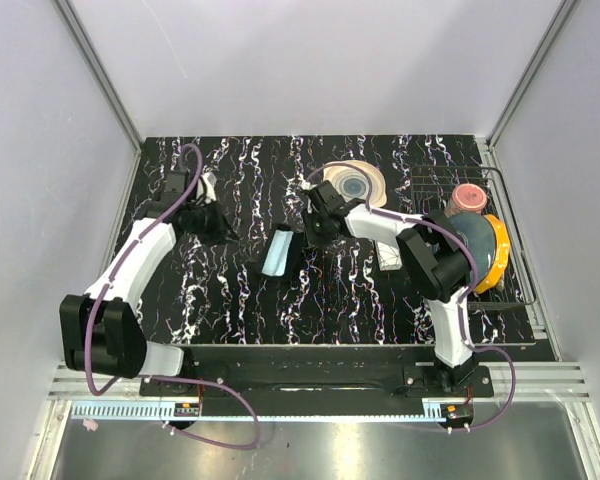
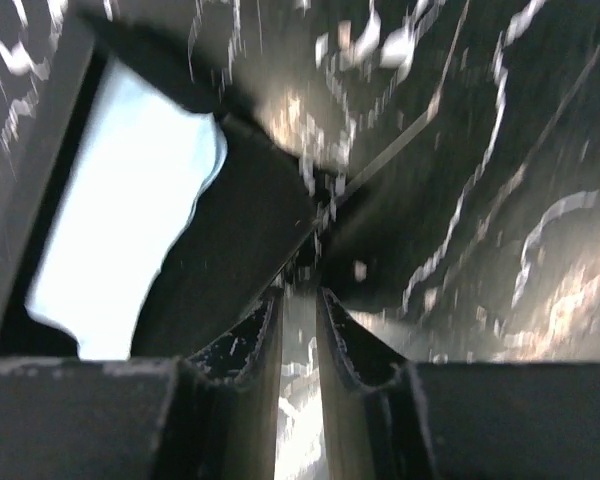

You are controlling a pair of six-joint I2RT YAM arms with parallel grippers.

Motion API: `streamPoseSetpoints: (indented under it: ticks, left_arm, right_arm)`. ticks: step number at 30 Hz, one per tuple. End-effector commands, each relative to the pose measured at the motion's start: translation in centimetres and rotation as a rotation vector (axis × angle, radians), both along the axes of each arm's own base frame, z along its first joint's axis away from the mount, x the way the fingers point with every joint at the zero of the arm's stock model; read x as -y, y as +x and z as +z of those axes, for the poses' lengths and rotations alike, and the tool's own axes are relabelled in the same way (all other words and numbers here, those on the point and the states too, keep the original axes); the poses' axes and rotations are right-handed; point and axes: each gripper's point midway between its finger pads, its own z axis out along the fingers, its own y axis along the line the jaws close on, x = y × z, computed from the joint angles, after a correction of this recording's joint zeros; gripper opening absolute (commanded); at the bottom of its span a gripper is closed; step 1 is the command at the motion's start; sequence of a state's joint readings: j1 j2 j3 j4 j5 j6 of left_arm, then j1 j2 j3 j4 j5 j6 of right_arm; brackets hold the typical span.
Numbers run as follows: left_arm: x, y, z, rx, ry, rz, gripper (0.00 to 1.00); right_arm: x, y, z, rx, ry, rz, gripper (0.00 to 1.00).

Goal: Organize the sunglasses
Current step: Rotate the opened sunglasses case at the center of the board, then place the sunglasses in the sunglasses case.

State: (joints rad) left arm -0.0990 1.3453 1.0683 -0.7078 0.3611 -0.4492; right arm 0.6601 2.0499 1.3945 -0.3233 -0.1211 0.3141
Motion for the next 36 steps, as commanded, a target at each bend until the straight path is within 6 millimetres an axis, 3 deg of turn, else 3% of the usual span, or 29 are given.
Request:
streamPoseSetpoints:
  ticks: [1,3,4,6,7,9,10,11,16,17,21,28,36]
  left_arm:
    - [3.9,2.0,2.1,0.11,0.017,-0.191,0.0]
    - [5.0,2.1,2.1,0.097,0.052,-0.244,0.0]
    - [5.7,2.2,0.9,0.064,0.099,-0.267,0.0]
    - [6.2,2.5,0.9,0.041,0.149,-0.284,0.0]
    - [6.3,2.7,-0.4,0.004,0.201,-0.285,0.0]
    - [6.3,2.8,-0.4,-0.04,0.246,-0.276,0.0]
    - [6.7,2.6,-1.3,-0.074,0.265,-0.284,0.0]
    - [6.8,2.2,-1.4,-0.102,0.278,-0.279,0.0]
    - [6.6,2.3,-2.1,-0.186,0.359,-0.195,0.0]
    - [6.5,2.2,-2.2,-0.204,0.363,-0.169,0.0]
    - [7.2,2.6,-2.5,-0.234,0.364,-0.152,0.0]
    - [8.2,3.8,-4.3,-0.295,0.354,-0.115,0.0]
    - [8.3,4.8,-5.8,-0.351,0.395,-0.094,0.0]
  right_arm:
    - [-1.8,4.1,0.2,0.067,0.027,-0.017,0.26]
    - [-2.4,4.7,-0.4,0.061,0.035,-0.004,0.28]
    - [-2.9,5.3,0.2,0.072,0.045,-0.007,0.29]
    - [-2.5,5.9,0.5,0.079,0.031,-0.051,0.3]
    - [-1.8,5.8,0.5,0.071,0.012,-0.08,0.31]
    - [-0.2,6.2,1.7,0.075,-0.004,-0.17,0.35]
    - [1.7,6.1,1.4,0.07,-0.061,-0.229,0.36]
    - [2.9,6.3,2.6,0.074,-0.06,-0.271,0.37]
    - [6.3,4.3,3.9,0.046,-0.09,-0.37,0.4]
    - [6.4,4.1,4.9,0.056,-0.077,-0.373,0.4]
    - [6.8,2.6,5.5,0.028,-0.052,-0.381,0.42]
    - [7.0,0.8,4.9,-0.018,-0.043,-0.365,0.43]
    - [7.0,0.2,4.3,-0.037,-0.046,-0.348,0.43]
